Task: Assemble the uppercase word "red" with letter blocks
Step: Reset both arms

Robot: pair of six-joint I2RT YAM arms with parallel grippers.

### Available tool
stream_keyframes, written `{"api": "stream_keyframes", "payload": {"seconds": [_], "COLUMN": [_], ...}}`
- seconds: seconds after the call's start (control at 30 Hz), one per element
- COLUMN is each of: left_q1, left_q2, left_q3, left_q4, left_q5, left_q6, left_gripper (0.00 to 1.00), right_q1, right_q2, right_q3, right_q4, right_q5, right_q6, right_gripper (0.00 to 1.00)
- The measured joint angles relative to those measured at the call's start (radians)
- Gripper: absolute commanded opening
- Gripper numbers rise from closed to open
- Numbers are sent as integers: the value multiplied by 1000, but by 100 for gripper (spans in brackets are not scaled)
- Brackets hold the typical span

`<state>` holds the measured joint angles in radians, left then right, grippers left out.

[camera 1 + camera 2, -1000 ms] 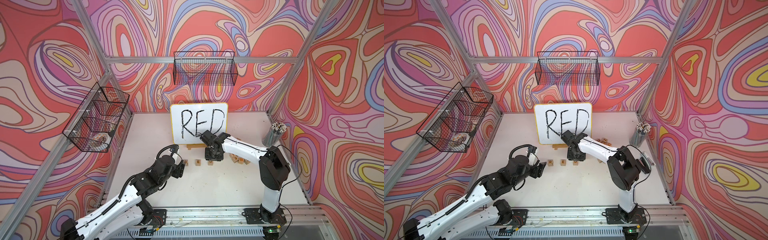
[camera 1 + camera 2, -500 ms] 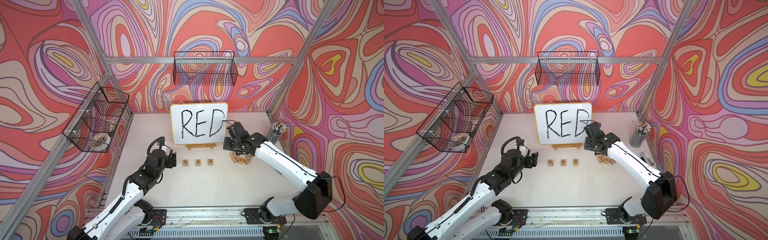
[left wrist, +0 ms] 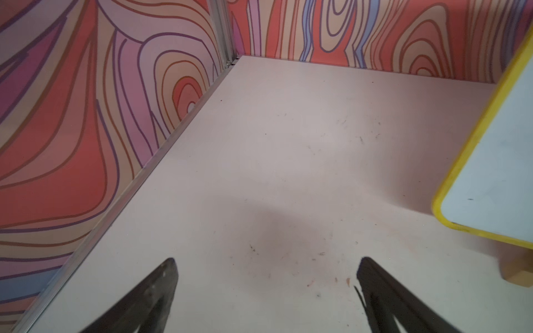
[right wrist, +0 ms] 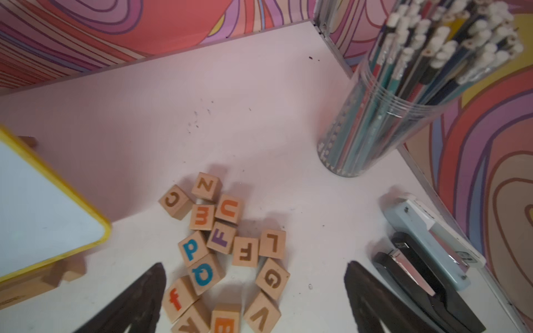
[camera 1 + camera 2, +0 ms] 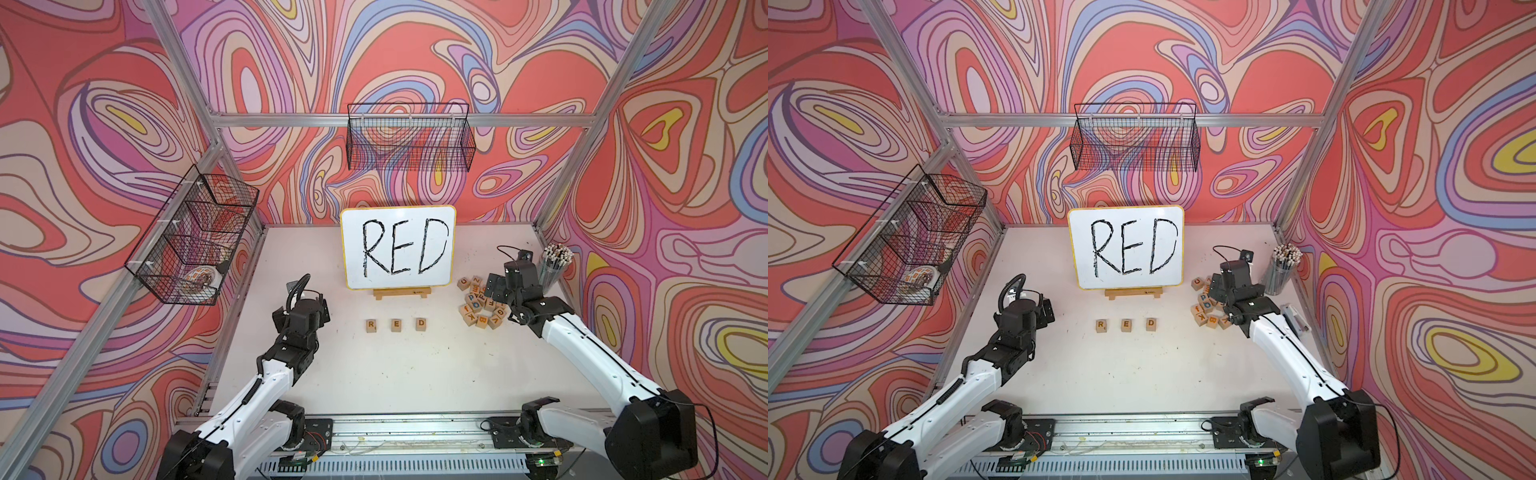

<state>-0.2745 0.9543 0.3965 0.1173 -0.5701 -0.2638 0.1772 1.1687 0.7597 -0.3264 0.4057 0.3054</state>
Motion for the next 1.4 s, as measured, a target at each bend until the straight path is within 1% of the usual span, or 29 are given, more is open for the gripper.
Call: {"api": "stream_keyframes", "payload": {"seconds": [0.13,0.3,0.4,0.57,0.7,0.8,0.9,1.03,1.13,1.2,1.27,1.33,1.4], "left_q1": [31,82,135,237,255,255,255,255,255,255,255,255,255], "left_q2": [63,156,215,306,383,394,394,352,260,224,239,301,390], "left_q3": [-23,-115,-122,-114,-63,-31,-30,-42,-80,-103,-110,-93,-64], "left_q4": [98,259,348,483,515,522,529,512,495,504,523,534,560], "left_q5": [-25,-3,52,143,205,252,280,305,308,307,311,317,319], "left_q6": [23,64,80,77,98,108,115,116,124,127,131,136,146], "left_gripper": [100,100,100,100,100,100,100,100,100,100,100,100,100], "right_q1": [-67,-106,-117,-149,-171,-175,-176,-176,-176,-176,-176,-176,-176], "right_q2": [19,79,124,265,340,365,369,355,257,180,146,142,166], "right_q3": [-145,-247,-323,-392,-406,-405,-405,-404,-399,-387,-369,-361,-361], "right_q4": [195,488,708,979,1147,1210,1260,1255,1160,1113,1095,1096,1102], "right_q5": [7,23,24,25,-15,-63,-86,-102,-108,-108,-108,-108,-110], "right_q6": [-62,-118,-141,-154,-156,-161,-167,-182,-198,-213,-226,-234,-237], "right_gripper": [98,97,97,96,95,95,95,95,95,95,95,95,95]}}
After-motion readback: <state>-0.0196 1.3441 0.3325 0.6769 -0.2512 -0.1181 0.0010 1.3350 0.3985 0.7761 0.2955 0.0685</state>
